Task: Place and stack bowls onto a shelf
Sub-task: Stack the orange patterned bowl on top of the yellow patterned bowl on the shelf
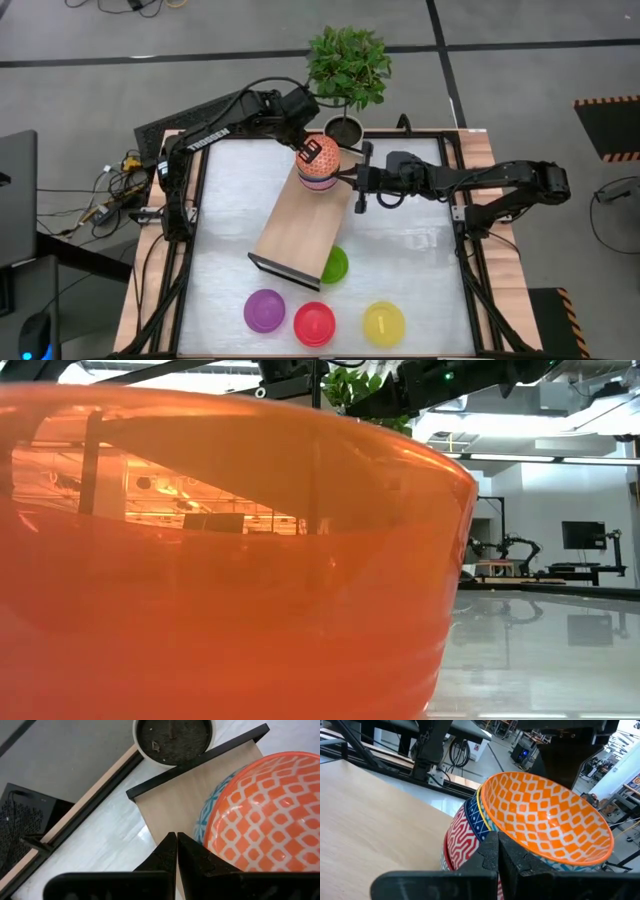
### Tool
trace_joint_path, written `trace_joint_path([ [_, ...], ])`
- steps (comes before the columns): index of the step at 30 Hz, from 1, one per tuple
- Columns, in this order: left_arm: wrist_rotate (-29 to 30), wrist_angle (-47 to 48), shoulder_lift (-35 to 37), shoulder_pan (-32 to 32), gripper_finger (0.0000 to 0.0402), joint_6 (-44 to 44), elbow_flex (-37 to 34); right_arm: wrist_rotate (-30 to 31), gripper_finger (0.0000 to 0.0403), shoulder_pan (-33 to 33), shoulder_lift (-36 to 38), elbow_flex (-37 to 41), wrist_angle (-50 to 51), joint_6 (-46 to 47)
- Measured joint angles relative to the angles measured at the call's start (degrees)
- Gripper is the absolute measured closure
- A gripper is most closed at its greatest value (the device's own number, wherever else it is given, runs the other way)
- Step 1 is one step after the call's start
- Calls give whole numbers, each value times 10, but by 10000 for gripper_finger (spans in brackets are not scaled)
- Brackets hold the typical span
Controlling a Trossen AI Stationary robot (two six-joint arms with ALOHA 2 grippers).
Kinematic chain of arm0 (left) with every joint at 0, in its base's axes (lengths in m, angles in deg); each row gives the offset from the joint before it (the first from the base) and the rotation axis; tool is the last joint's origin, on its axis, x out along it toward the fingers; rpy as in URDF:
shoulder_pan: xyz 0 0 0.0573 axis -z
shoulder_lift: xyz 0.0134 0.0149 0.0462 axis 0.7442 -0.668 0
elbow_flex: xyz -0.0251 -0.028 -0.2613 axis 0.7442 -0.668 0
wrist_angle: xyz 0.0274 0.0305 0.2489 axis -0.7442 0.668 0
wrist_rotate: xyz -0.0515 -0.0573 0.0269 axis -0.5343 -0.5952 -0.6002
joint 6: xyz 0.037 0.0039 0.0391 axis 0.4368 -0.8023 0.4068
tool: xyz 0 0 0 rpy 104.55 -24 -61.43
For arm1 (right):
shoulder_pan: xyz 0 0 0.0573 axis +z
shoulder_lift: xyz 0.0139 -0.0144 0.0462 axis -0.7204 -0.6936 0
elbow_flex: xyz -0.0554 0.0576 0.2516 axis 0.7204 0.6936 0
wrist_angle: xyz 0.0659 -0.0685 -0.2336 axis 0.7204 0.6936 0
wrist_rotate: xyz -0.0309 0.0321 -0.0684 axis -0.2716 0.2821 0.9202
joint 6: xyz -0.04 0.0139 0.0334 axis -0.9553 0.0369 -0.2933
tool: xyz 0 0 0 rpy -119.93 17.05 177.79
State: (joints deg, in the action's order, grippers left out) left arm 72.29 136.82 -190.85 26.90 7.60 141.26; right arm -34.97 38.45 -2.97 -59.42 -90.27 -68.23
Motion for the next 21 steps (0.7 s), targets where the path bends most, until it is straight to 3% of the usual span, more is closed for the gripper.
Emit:
trace_joint_path([
  [14, -37, -18, 0, -3, 401, 33, 0, -2, 383, 0, 0, 0, 23, -1],
  [21, -36, -28, 6, -6, 401, 33, 88, -2, 383, 0, 0, 0, 26, -1],
])
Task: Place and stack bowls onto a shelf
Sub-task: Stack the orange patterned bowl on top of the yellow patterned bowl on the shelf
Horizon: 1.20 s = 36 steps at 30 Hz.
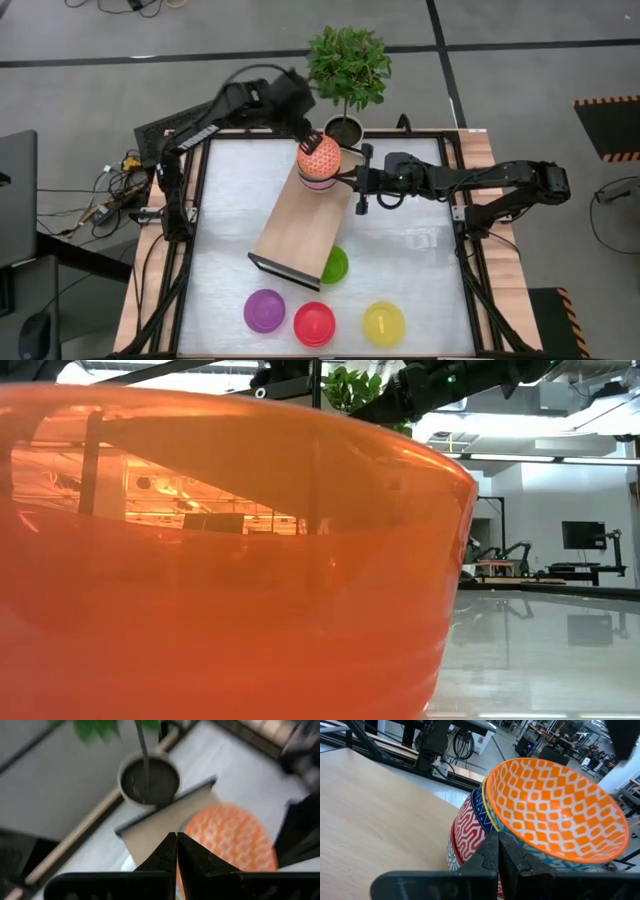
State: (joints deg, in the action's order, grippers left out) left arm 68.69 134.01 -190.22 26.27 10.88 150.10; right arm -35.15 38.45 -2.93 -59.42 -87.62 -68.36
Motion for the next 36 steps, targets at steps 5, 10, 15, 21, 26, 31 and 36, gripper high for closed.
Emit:
trace_joint_path([
  [5, -62, -74, 28, -15, 401, 5, -28, 1, 383, 0, 0, 0, 0, 0],
  [10, -122, -77, 7, -35, 401, 0, -29, 4, 383, 0, 0, 0, 1, 0],
  [15, -157, -84, -16, -45, 401, 3, -30, 9, 383, 0, 0, 0, 2, 2],
  [21, -166, -58, -24, -52, 402, 3, -30, 9, 383, 0, 0, 0, 3, 2],
  [26, -165, -36, -22, -54, 401, 4, -30, 9, 383, 0, 0, 0, 3, -3],
  [31, -165, -34, -23, -54, 401, 4, -30, 9, 383, 0, 0, 0, 3, -5],
  [36, -166, -22, -31, -54, 402, 4, -30, 10, 383, 0, 0, 0, 3, -5],
])
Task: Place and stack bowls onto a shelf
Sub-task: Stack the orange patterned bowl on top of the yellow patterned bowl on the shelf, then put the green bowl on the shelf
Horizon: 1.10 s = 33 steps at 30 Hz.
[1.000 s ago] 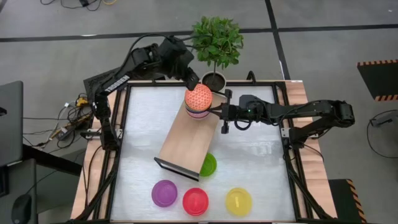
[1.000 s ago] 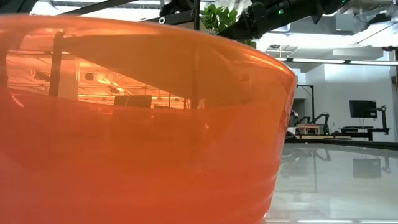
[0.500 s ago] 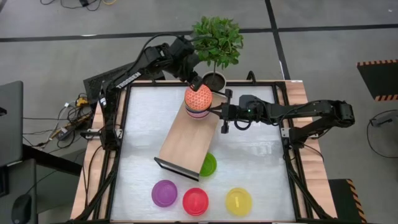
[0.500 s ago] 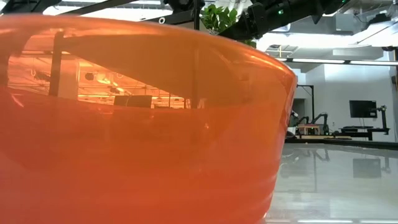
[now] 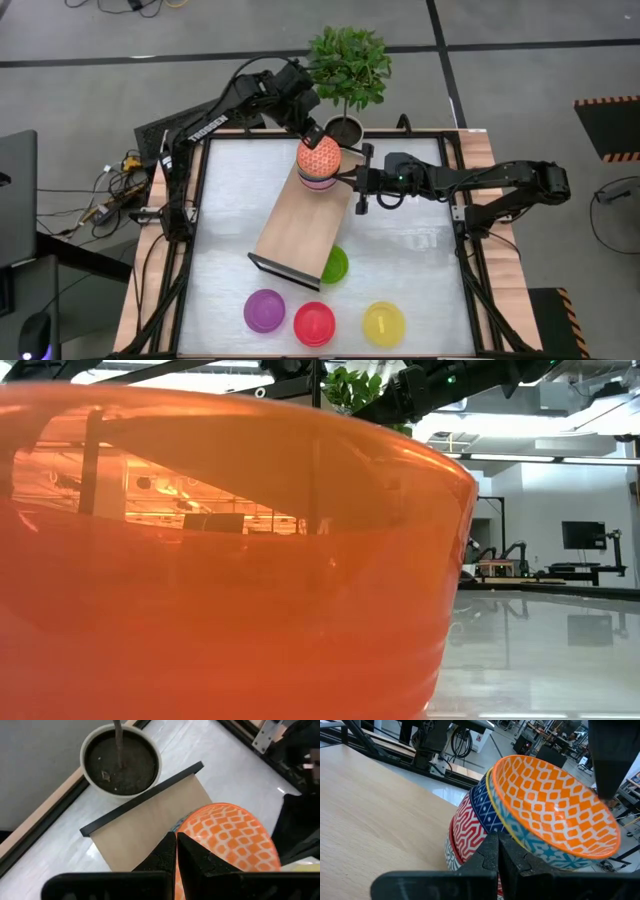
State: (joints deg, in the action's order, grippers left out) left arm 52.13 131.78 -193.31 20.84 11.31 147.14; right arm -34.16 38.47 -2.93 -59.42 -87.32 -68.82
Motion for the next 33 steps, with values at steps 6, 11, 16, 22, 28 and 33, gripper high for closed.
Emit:
trace_joint_path([
  [6, -2, 7, -11, 0, 401, 2, 0, 1, 383, 0, 0, 0, 0, 0],
  [11, -4, 11, -12, 3, 401, 2, 0, 2, 383, 0, 0, 0, 2, 0],
  [16, -8, 36, -12, 2, 401, 3, 0, 3, 383, 2, 0, 0, 2, -2],
  [22, -19, 42, 21, 3, 401, -7, 0, 5, 383, 25, 20, 1, -4, -11],
  [28, -10, 38, 72, 21, 401, -46, 0, 5, 383, 63, 26, 1, 38, 29],
  [33, -2, 33, 114, 89, 401, -58, 1, 3, 377, 108, 26, 1, 154, 97],
])
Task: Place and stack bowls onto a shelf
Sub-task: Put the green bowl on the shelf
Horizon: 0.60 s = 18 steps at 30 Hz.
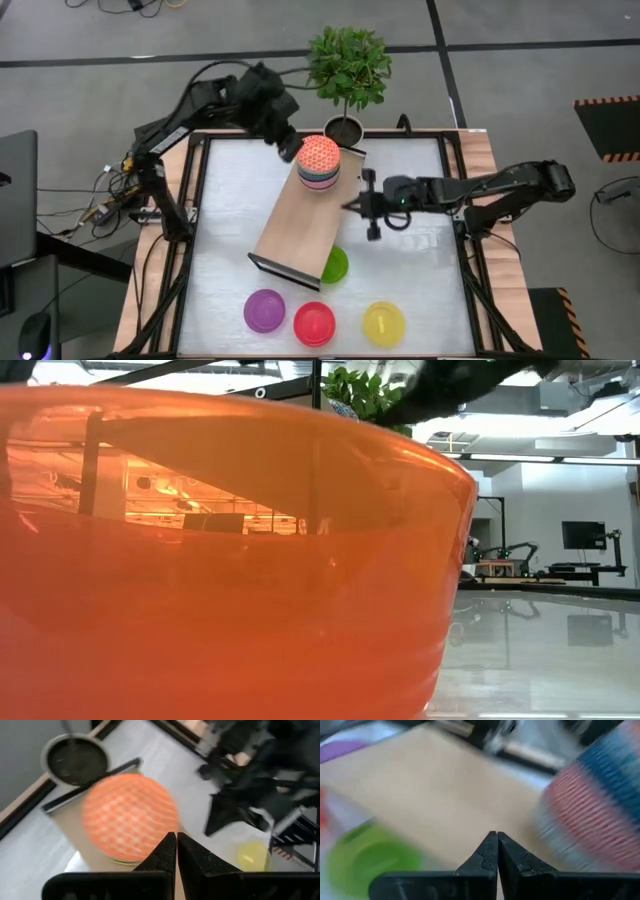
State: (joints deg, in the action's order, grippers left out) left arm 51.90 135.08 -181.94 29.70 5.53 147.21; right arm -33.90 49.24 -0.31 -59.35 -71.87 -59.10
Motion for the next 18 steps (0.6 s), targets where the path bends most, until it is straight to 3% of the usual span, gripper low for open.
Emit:
trace_joint_path([
  [3, 33, -1, 9, 56, 401, -8, 0, -1, 362, 15, 0, 0, 52, 92],
  [6, 71, -1, 9, 107, 401, -9, 0, -11, 345, 14, 0, 0, 92, 127],
  [11, 94, -3, 8, 167, 401, -21, 0, -133, 334, 27, 0, 0, 122, 89],
  [18, 95, -29, 6, 238, 401, -32, 0, -165, 313, 77, 0, 0, 143, 28],
])
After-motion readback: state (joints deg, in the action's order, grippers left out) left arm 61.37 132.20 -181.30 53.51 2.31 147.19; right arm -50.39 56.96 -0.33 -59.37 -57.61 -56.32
